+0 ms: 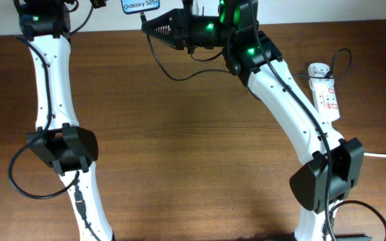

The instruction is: Plug charger to phone and switch on socket

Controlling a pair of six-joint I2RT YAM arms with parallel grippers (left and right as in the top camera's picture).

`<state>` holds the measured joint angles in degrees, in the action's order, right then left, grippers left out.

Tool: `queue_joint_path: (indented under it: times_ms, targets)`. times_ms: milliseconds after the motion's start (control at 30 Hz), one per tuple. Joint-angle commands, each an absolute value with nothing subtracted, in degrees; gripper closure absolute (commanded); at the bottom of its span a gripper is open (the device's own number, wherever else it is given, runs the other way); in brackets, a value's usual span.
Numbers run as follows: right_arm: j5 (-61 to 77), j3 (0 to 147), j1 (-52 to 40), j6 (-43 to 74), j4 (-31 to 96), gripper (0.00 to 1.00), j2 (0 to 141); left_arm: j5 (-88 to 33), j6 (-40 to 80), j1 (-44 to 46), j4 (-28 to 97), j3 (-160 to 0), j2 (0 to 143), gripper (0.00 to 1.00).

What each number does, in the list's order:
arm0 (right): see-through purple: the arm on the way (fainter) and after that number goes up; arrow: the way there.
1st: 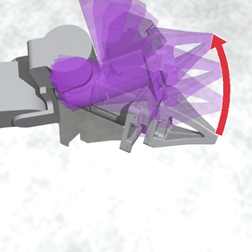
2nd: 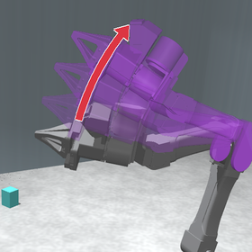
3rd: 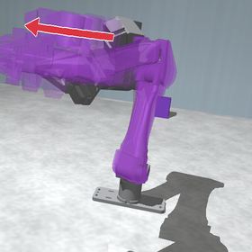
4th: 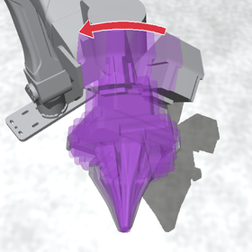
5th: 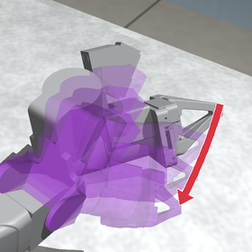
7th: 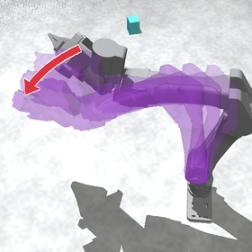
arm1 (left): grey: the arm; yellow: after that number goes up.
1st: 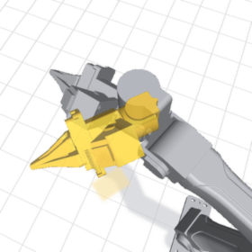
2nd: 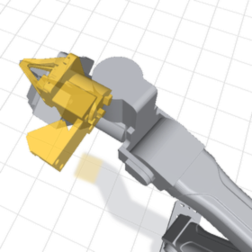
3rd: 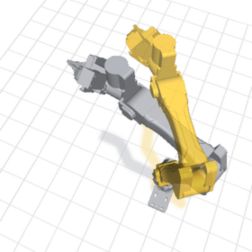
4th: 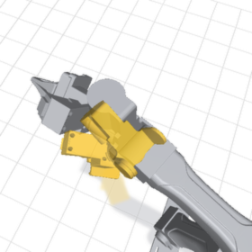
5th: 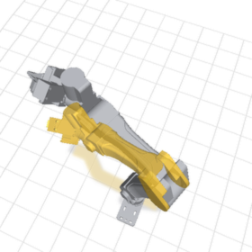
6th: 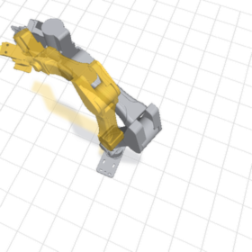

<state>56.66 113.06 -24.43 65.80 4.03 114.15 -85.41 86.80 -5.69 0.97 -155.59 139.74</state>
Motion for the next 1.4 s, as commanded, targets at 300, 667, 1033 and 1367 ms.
queue_joint_path:
  times_ms: [300, 667, 1033, 1367]
  targets:
    - [58.1, 113.7, -24.2, 65.5, 2.9, 0.96, 113.7, -84.7, 87.0, -6.2, 0.9, -156.5, 139.2, 1.0]
    - [56.7, 113.7, -23.5, 65.4, 3.2, 0.96, 113.7, -84.9, 87.2, -6.2, 0.9, -156.5, 139.2, 1.0]
    - [55.2, 113.7, -23.6, 65.5, 3.2, 0.96, 113.7, -85.9, 87.8, -5.2, 0.9, -156.5, 139.2, 1.0]
    - [55.2, 113.7, -23.6, 66.5, 2.1, 0.96, 113.7, -86.1, 86.9, -5.2, 0.5, -156.5, 139.2, 1.0]
